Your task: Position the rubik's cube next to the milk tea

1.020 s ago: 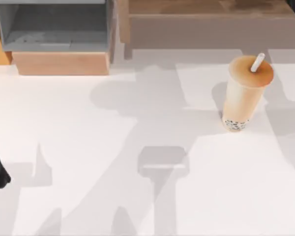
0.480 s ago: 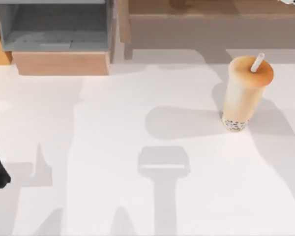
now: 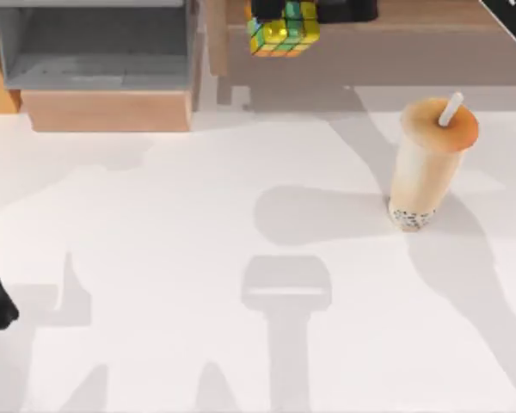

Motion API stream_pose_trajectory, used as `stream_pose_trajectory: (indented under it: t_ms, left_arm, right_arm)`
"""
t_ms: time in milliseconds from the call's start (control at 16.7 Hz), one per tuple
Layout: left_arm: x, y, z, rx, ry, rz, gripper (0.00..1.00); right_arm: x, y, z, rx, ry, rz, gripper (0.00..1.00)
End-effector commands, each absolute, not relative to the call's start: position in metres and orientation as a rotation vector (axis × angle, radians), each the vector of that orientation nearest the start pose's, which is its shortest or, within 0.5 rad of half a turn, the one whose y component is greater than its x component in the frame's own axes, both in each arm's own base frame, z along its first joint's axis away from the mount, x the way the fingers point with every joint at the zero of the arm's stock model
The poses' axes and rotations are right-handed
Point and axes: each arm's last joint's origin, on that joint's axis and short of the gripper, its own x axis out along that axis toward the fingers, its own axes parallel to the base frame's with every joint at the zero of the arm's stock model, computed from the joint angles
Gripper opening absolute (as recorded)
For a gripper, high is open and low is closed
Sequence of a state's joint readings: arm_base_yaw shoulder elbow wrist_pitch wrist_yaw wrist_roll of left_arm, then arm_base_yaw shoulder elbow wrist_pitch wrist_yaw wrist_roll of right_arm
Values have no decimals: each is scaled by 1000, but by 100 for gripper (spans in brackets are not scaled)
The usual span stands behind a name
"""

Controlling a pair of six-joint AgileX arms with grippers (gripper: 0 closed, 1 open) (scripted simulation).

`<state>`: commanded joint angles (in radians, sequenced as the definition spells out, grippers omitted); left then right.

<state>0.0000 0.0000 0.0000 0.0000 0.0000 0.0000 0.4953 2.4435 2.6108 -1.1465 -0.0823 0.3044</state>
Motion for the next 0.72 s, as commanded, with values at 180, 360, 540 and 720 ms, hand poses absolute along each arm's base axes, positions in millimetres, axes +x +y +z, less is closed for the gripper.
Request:
stream_pose_trajectory:
  t_ms: [180, 360, 540, 720]
  left_arm:
    - [106, -1, 160, 0, 0, 0, 100]
    - [106, -1, 160, 0, 0, 0, 100]
    - [106, -1, 160, 0, 0, 0, 100]
    - [106, -1, 160, 0, 0, 0, 100]
  right_arm:
    - [432, 275, 257, 64, 1262, 273, 0]
    - [420, 291, 218, 38, 1441, 133, 0]
    - [415, 296, 189, 12, 1550, 18, 0]
    - [415, 295, 183, 8, 1568, -7, 0]
